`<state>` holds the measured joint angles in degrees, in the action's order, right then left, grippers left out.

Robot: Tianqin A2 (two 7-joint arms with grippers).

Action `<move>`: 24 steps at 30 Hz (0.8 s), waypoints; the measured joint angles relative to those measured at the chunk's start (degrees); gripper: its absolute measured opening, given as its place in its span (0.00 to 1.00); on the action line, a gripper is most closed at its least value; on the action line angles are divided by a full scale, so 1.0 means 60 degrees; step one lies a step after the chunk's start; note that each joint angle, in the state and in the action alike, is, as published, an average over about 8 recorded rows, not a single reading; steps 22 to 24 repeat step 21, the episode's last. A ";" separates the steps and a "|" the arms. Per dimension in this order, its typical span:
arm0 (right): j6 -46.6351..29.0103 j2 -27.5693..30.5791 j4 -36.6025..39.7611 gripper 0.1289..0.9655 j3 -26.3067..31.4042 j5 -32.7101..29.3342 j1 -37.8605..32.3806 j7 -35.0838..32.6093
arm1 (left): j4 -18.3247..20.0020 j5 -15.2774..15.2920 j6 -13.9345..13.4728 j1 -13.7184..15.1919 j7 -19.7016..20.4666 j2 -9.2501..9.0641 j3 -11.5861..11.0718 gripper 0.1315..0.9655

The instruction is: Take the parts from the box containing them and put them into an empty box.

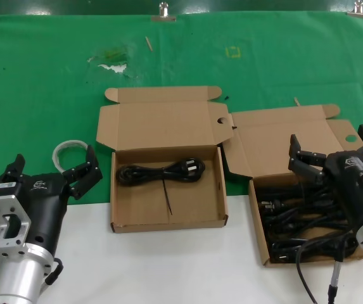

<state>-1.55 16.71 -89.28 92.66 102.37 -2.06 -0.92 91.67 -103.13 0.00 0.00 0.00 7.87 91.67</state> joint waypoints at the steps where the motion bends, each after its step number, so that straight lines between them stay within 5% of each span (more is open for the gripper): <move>1: 0.0000 0.0000 0.0000 1.00 0.0000 0.0000 0.0000 0.0000 | 0.0000 0.0000 0.0000 0.0000 0.0000 0.0000 0.0000 1.00; 24: 0.0000 0.0000 0.0000 1.00 0.0000 0.0000 0.0000 0.0000 | 0.0000 0.0000 0.0000 0.0000 0.0000 0.0000 0.0000 1.00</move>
